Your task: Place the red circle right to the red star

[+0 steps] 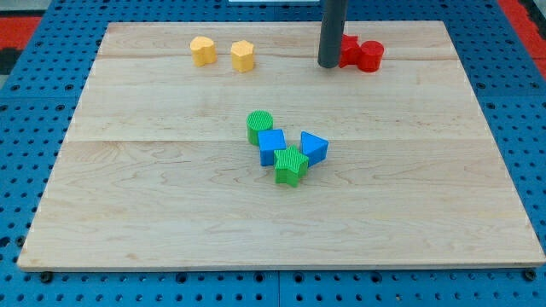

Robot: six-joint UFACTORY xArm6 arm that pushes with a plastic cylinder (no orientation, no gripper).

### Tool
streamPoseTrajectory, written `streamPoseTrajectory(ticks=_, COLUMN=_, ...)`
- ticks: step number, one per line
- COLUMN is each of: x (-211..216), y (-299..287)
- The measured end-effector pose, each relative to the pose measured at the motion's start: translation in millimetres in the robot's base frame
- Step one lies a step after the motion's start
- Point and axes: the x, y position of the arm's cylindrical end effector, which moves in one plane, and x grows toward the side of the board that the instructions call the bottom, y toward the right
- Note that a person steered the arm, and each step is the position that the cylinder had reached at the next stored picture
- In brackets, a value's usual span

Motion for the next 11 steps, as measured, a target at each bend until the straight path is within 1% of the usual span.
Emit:
streamPoseTrajectory(ticks=1, x=9, y=2)
streamPoseTrajectory(ticks=2, x=-16, y=29)
streamPoseTrajectory(ticks=3, x=-12, y=57)
streamPoseTrajectory(ticks=4, x=41, y=46)
streamPoseTrajectory(ticks=5, x=16, y=65)
streamPoseTrajectory(ticks=6, x=-5, y=65)
streamPoseTrajectory(ticks=7, x=2, y=130)
streamPoseTrajectory(ticks=8, x=2, y=122)
streamPoseTrajectory(ticks=9, x=-21, y=94)
streamPoseTrajectory(ticks=10, x=0, y=112)
streamPoseTrajectory(ticks=11, x=35, y=56)
